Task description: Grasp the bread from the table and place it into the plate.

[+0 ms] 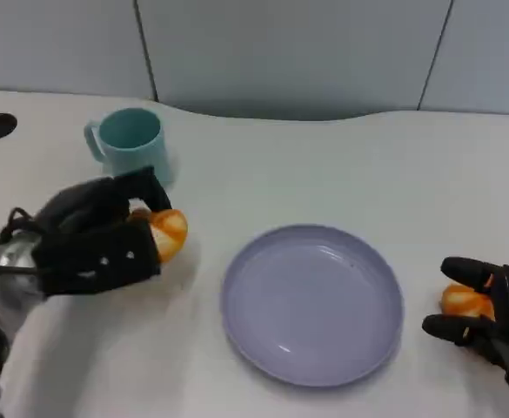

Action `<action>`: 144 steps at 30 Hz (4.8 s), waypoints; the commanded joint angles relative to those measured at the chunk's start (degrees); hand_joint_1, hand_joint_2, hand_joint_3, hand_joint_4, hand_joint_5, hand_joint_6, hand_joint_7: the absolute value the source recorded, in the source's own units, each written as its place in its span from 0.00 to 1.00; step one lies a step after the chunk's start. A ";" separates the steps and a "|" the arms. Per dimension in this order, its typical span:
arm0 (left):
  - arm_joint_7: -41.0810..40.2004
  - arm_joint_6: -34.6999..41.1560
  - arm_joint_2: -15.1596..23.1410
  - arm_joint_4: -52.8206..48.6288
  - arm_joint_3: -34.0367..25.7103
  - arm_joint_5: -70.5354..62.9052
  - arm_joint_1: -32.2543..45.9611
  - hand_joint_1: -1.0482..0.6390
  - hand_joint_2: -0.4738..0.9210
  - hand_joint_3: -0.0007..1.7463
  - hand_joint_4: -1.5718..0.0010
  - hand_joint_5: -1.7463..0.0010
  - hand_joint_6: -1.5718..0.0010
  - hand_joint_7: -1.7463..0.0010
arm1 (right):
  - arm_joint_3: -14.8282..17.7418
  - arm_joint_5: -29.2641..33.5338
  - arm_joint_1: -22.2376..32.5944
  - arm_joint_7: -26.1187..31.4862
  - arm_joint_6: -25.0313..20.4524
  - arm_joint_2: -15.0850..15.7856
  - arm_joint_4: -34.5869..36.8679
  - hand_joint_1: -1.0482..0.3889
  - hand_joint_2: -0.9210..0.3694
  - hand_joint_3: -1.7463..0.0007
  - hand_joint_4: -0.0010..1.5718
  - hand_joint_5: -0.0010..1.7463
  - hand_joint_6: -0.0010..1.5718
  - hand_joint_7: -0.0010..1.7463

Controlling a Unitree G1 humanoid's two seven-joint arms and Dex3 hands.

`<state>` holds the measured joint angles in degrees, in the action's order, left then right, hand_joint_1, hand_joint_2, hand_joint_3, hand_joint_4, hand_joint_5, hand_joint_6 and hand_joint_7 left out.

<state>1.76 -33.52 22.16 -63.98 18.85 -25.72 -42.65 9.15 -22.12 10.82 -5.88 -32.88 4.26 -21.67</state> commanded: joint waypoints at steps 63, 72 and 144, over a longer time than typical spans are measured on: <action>28.92 -13.07 -17.52 -7.52 11.75 -6.79 -20.58 0.29 0.92 0.00 0.96 0.48 0.76 0.68 | -1.22 0.29 0.43 0.86 -0.35 -0.34 -1.83 0.48 0.00 0.74 0.29 0.59 0.29 0.42; 27.92 -14.40 -16.99 -6.72 11.48 -7.03 -20.92 0.18 0.94 0.00 1.00 0.84 0.86 0.96 | -1.24 0.14 0.53 0.32 0.00 -0.22 -1.73 0.49 0.00 0.72 0.28 0.59 0.29 0.41; 30.10 33.90 -1.52 44.87 -19.54 29.16 39.30 0.44 0.98 0.02 0.49 0.00 0.63 0.00 | 0.58 0.31 -2.03 1.31 -1.47 0.24 0.50 0.49 0.00 0.74 0.30 0.58 0.30 0.42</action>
<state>34.98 -0.44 20.74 -21.42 -0.88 4.99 -5.05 8.52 -21.91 9.48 -4.94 -34.66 3.88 -21.51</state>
